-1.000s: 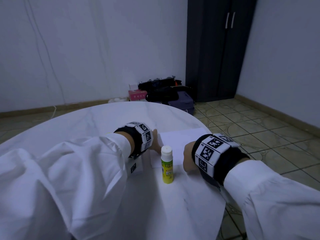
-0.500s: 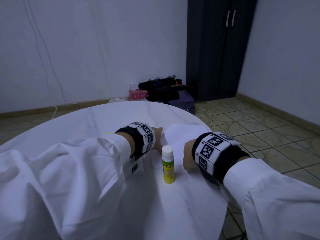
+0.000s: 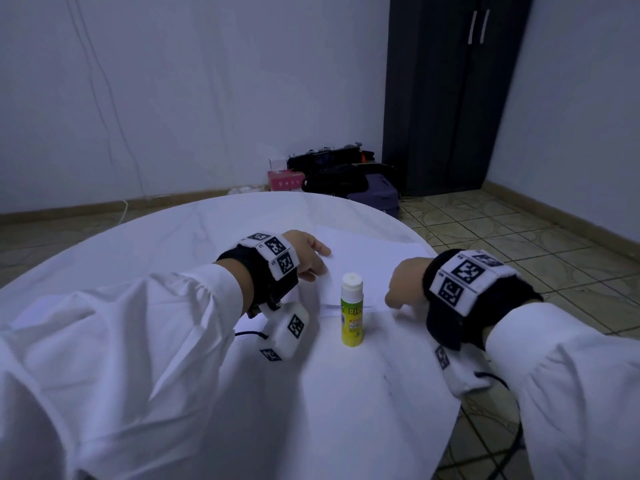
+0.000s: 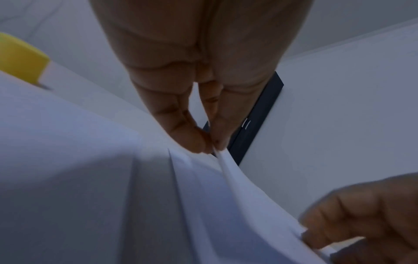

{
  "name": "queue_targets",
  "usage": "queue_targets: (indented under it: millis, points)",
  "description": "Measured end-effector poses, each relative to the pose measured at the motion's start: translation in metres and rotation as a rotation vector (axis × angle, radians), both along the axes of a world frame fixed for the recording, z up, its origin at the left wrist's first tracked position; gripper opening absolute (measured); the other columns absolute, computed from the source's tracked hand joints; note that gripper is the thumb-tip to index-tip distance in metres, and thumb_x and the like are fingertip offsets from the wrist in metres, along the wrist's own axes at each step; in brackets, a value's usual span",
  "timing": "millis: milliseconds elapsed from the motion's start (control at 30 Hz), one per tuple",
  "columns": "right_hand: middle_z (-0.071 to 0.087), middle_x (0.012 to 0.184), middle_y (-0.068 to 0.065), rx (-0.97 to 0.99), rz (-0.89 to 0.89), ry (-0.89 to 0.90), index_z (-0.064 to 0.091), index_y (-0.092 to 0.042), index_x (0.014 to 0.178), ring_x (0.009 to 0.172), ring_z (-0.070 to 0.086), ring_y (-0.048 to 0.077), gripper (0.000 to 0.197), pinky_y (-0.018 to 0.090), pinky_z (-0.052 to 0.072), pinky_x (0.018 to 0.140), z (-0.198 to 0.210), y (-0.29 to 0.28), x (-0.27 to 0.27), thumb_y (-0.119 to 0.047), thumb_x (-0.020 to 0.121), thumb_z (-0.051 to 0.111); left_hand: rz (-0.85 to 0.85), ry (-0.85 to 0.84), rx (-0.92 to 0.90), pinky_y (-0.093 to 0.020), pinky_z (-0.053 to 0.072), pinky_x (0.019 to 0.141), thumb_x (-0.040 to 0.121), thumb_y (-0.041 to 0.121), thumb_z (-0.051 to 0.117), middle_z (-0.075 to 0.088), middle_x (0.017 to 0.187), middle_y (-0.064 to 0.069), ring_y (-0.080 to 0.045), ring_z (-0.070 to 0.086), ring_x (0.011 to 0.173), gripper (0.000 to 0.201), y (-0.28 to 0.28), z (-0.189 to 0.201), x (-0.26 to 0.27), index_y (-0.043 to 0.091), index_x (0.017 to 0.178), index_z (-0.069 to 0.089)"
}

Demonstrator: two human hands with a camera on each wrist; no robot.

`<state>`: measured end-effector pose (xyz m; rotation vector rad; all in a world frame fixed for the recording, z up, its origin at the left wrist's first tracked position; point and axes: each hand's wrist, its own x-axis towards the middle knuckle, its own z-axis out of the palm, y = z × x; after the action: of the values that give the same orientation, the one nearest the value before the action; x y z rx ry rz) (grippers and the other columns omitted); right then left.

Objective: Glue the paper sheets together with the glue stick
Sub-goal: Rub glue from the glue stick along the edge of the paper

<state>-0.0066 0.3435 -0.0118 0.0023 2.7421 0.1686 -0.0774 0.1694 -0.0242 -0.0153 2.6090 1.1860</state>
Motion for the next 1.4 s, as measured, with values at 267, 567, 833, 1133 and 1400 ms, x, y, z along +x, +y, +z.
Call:
queue_targets:
  millis: [267,567,833,1133,1400]
  points:
    - [0.048,0.128,-0.011,-0.525,-0.001,-0.043,0.049,-0.033,0.132,0.122,0.046,0.018,0.062,0.03,0.035,0.1,0.008,-0.016,0.031,-0.042,0.076,0.073,0.054,0.066,0.075,-0.011,0.051,0.049,0.087,-0.005,0.061,0.064,0.087,-0.006,-0.01,0.058,0.063,0.028,-0.032,0.013,0.034,0.006,0.112,0.066]
    - [0.067,0.107,0.006,-0.727,-0.061,0.077,0.061,-0.017,0.098,0.101,0.062,0.024,0.019,0.032,0.047,0.078,0.016,-0.048,0.067,-0.034,0.09,0.057,0.057,0.008,-0.04,-0.016,0.056,0.058,0.083,-0.003,0.066,0.067,0.09,-0.002,-0.011,0.064,0.065,0.037,-0.132,0.003,0.119,0.006,0.119,0.065]
    - [0.05,0.082,0.01,-0.84,-0.187,0.085,0.036,-0.013,0.113,0.062,0.053,0.023,0.032,0.03,0.045,0.054,0.013,-0.096,0.085,-0.027,0.091,0.054,-0.164,-0.076,-0.611,-0.016,0.041,0.079,0.075,0.034,0.079,0.064,0.113,0.004,-0.014,0.062,0.102,0.068,-0.177,-0.009,0.209,0.027,0.136,0.049]
    - [0.058,0.083,0.006,-0.944,-0.007,0.262,0.053,-0.013,0.105,0.053,0.052,0.015,0.025,0.023,0.045,0.048,0.021,-0.154,0.082,-0.017,0.083,0.063,-0.376,0.049,-0.83,-0.036,0.034,0.107,0.086,0.055,0.057,0.026,0.151,0.013,-0.018,0.03,0.132,0.047,-0.194,-0.019,0.224,0.045,0.132,0.049]
    - [0.054,0.068,0.006,-0.894,0.165,0.28,0.066,-0.005,0.075,0.061,0.047,0.019,0.031,0.028,0.038,0.059,0.009,-0.215,0.078,-0.034,0.086,0.063,-0.451,0.052,-0.828,-0.027,0.032,0.105,0.09,0.049,0.055,0.033,0.148,0.023,-0.014,0.029,0.133,0.053,-0.204,-0.023,0.223,0.041,0.141,0.04]
